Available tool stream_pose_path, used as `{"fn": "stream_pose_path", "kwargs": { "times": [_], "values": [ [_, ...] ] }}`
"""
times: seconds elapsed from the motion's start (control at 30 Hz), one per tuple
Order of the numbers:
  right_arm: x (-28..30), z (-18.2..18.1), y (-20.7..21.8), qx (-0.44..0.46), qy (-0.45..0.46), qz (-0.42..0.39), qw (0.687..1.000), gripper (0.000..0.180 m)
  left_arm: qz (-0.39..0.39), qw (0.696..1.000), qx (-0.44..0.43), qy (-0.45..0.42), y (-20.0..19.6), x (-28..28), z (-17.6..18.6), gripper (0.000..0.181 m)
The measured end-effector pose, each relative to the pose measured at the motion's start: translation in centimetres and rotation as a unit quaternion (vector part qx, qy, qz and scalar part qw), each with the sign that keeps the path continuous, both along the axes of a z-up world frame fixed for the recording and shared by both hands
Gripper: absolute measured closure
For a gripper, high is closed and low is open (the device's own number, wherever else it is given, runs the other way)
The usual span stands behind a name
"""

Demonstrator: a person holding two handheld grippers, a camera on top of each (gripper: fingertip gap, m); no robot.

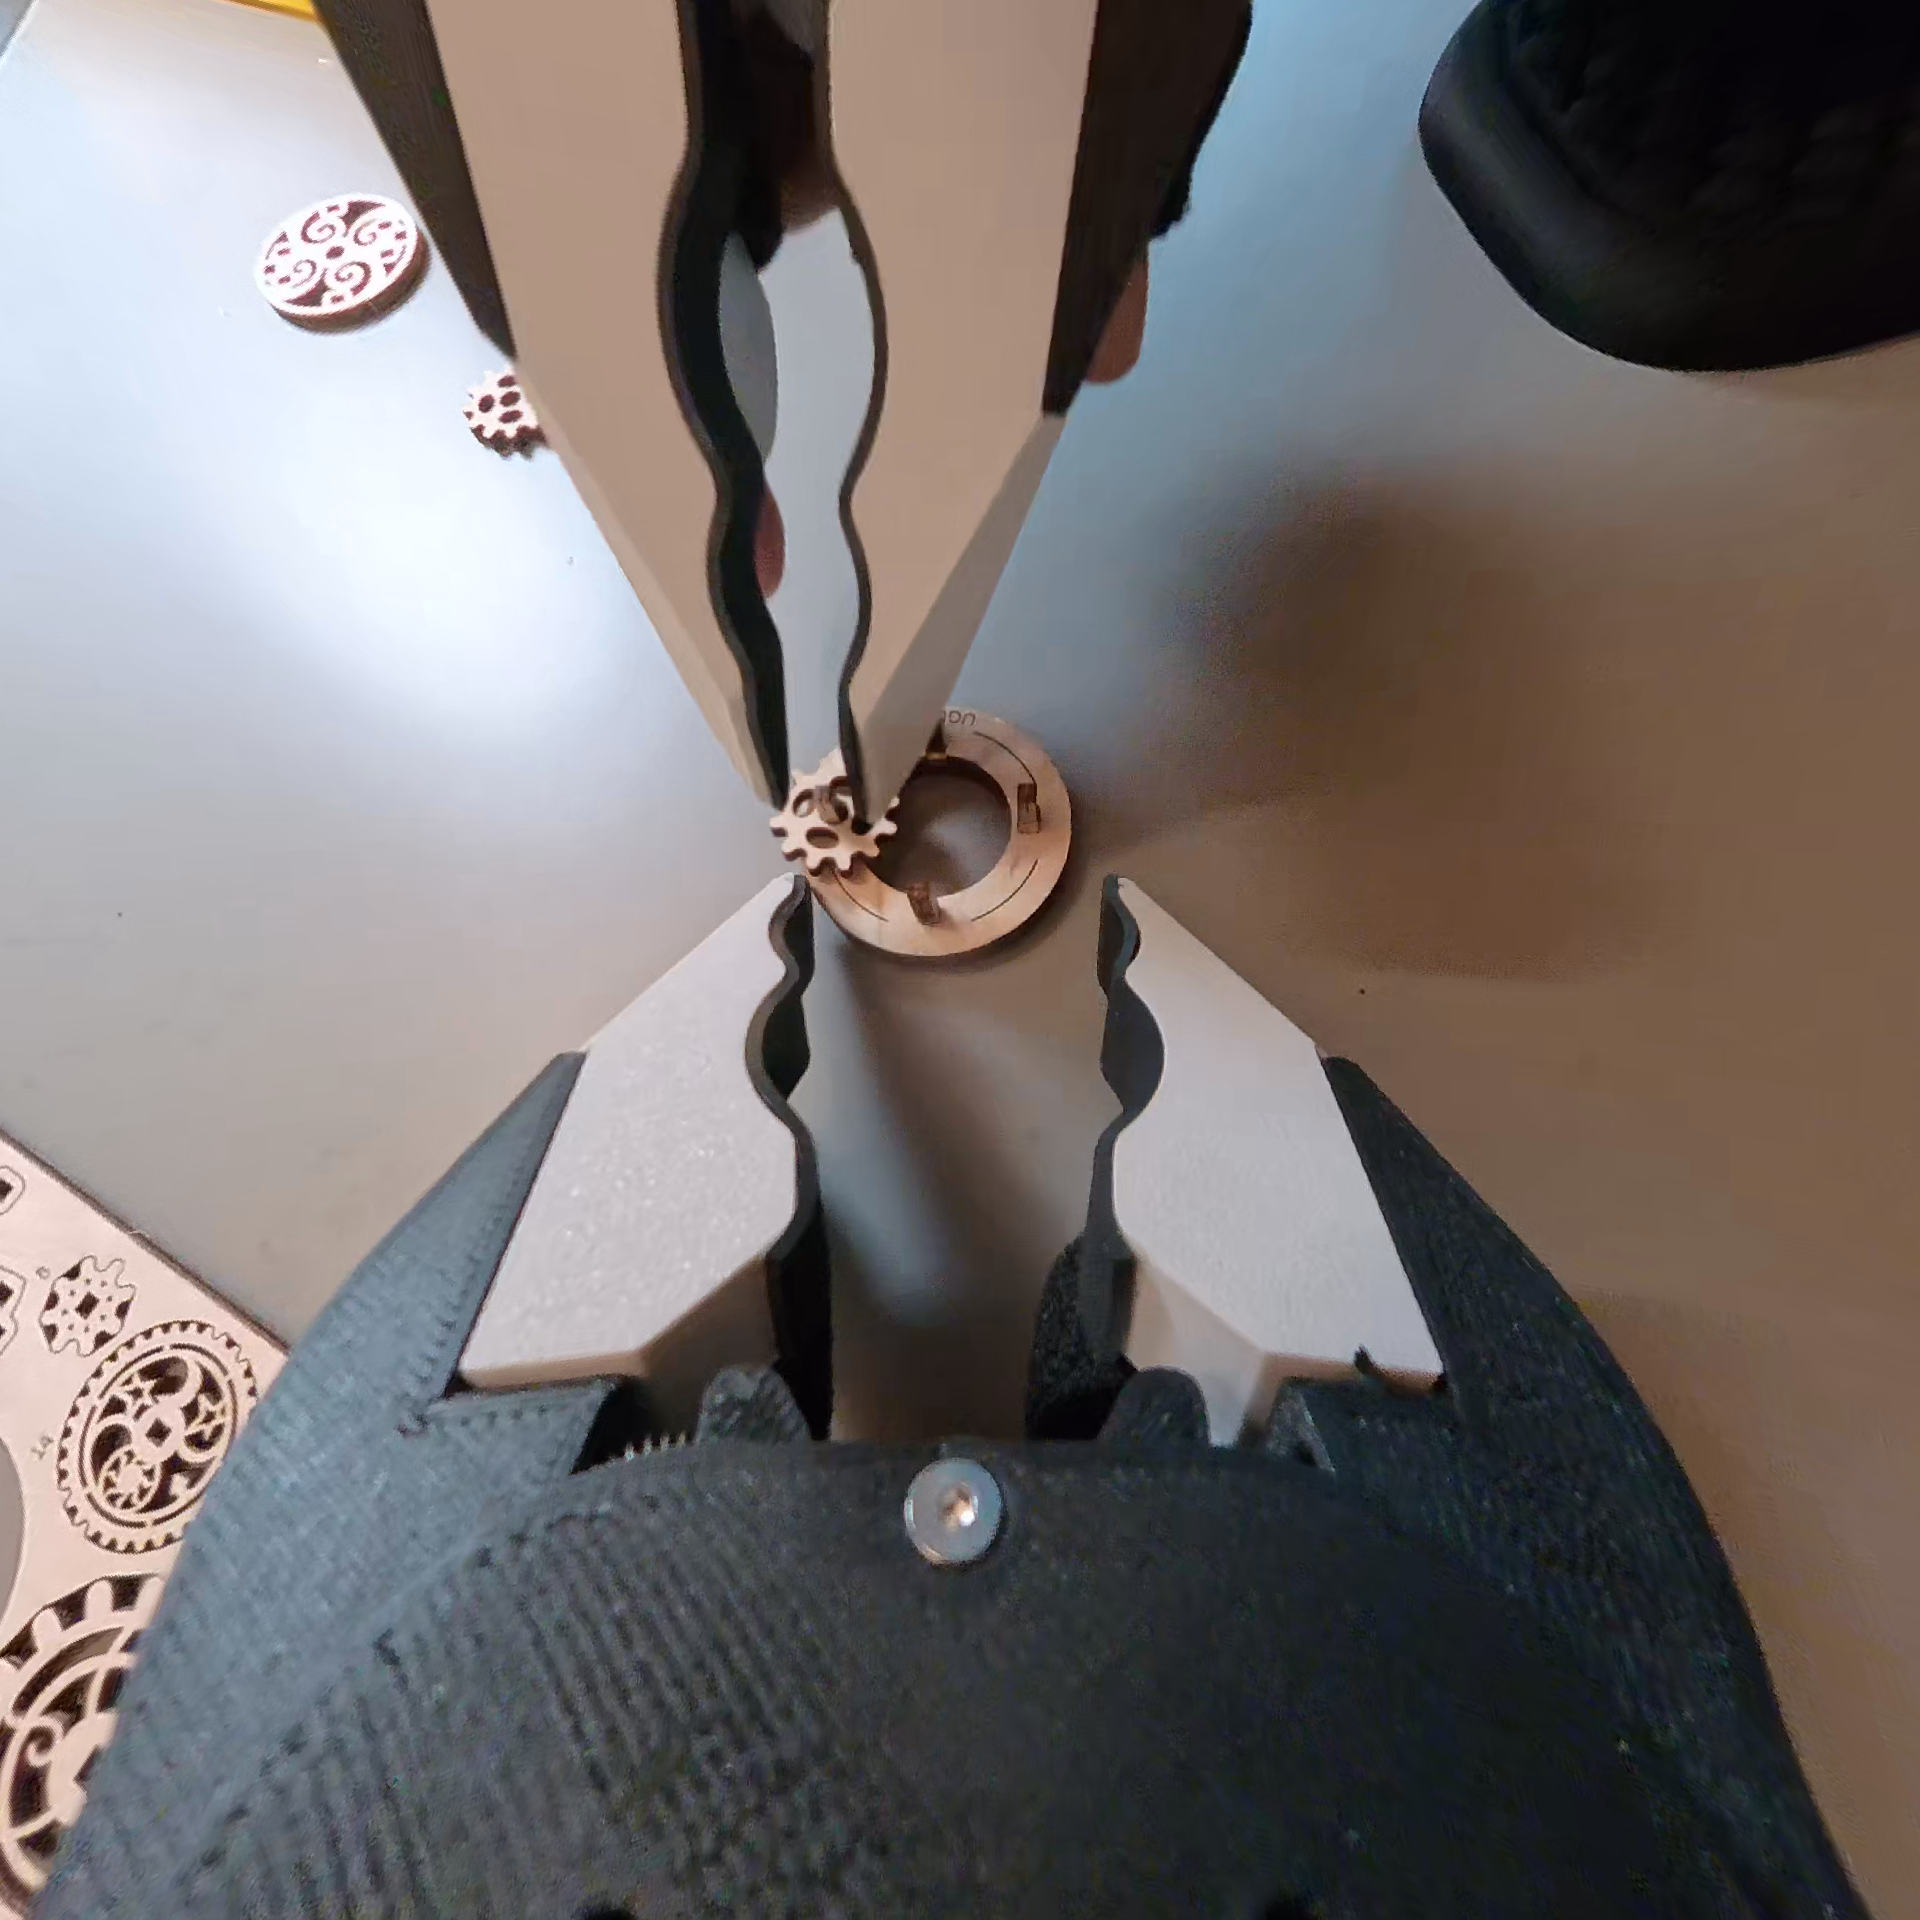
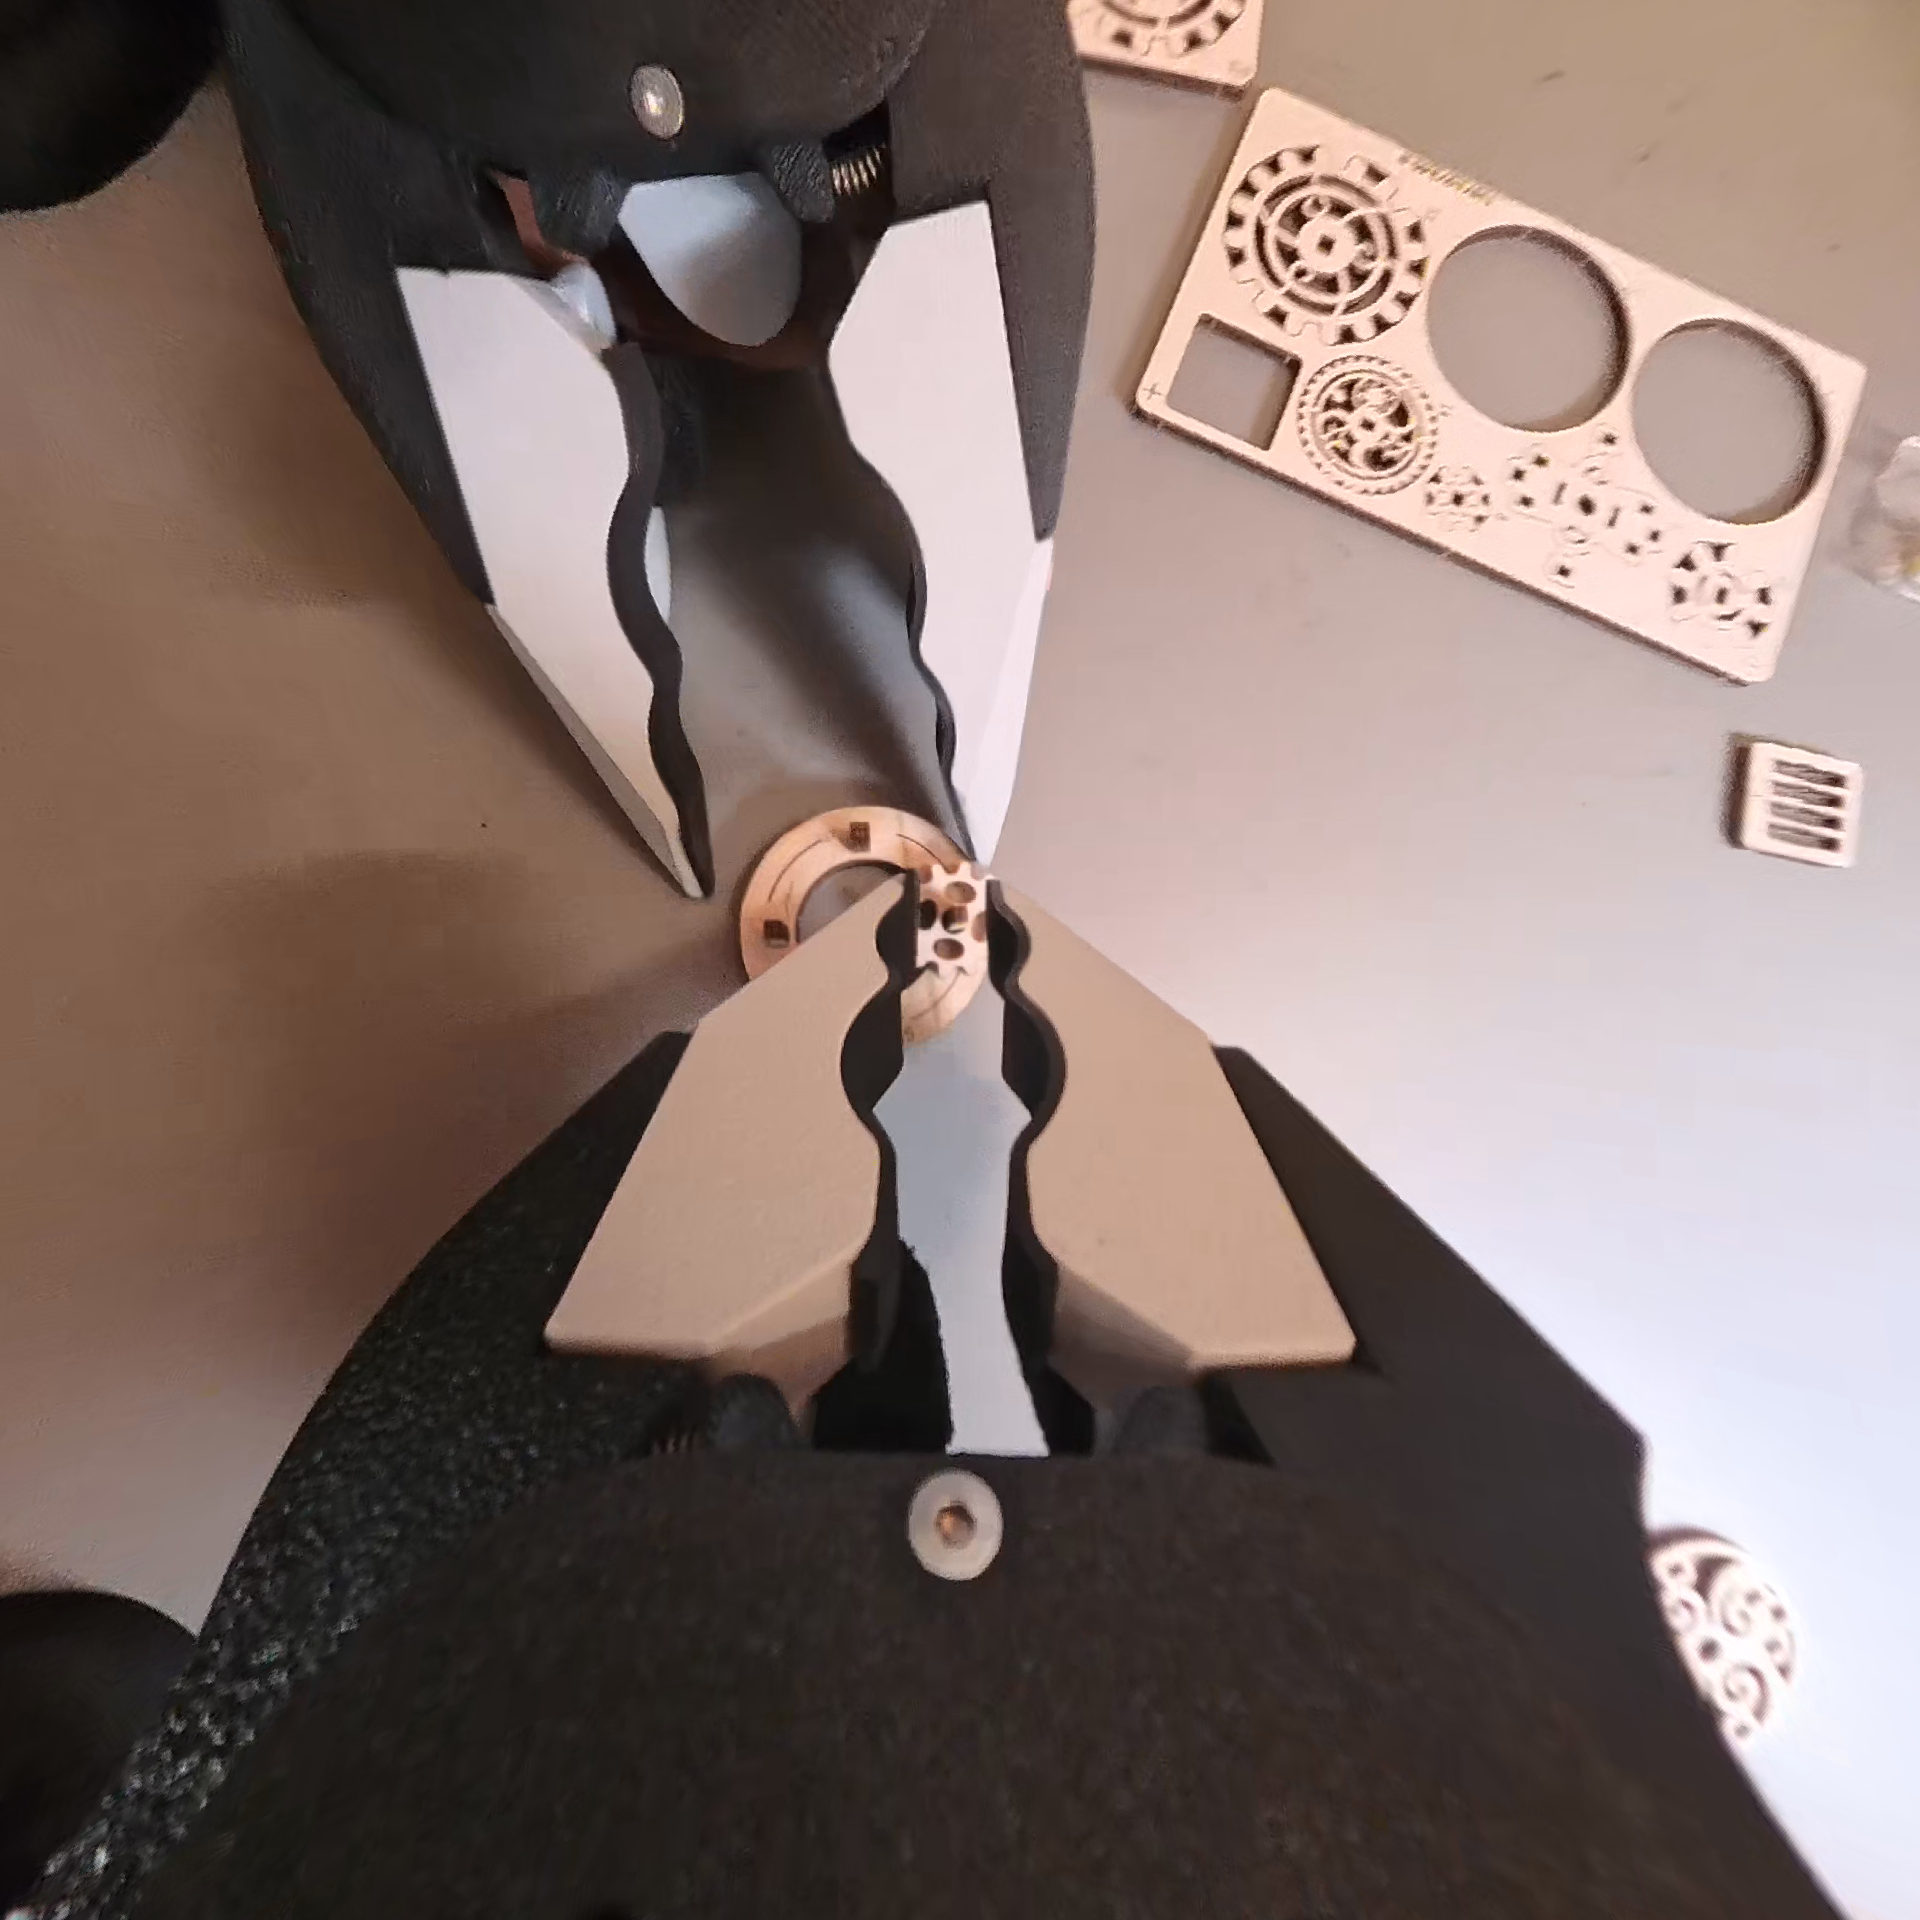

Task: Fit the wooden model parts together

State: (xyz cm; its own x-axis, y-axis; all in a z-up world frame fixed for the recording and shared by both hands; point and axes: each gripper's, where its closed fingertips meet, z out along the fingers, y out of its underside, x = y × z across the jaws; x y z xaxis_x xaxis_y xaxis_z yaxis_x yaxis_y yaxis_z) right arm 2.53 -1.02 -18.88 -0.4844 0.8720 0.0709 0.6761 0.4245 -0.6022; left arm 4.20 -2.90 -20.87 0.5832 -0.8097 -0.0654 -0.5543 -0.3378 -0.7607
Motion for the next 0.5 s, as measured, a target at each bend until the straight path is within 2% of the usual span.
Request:
{"fn": "stream_pose_path", "kwargs": {
  "times": [0.03, 0.3, 0.5],
  "values": [
    [0.0, -0.5, -0.1, 0.000, -0.010, 0.002, 1.000, 0.169, 0.000, 1.000, 0.000, 0.000, 0.0, 0.0, 0.0, 0.127],
    [0.2, -1.3, -0.2, 0.011, -0.031, -0.001, 0.999, 0.167, 0.003, 1.000, -0.005, -0.008, 0.3, -0.3, -0.1, 0.126],
    [1.9, 2.3, 1.3, -0.011, 0.004, -0.026, 1.000, 0.153, 0.021, 1.000, 0.005, 0.000, 0.8, -1.1, 0.0, 0.128]
  ]
}}
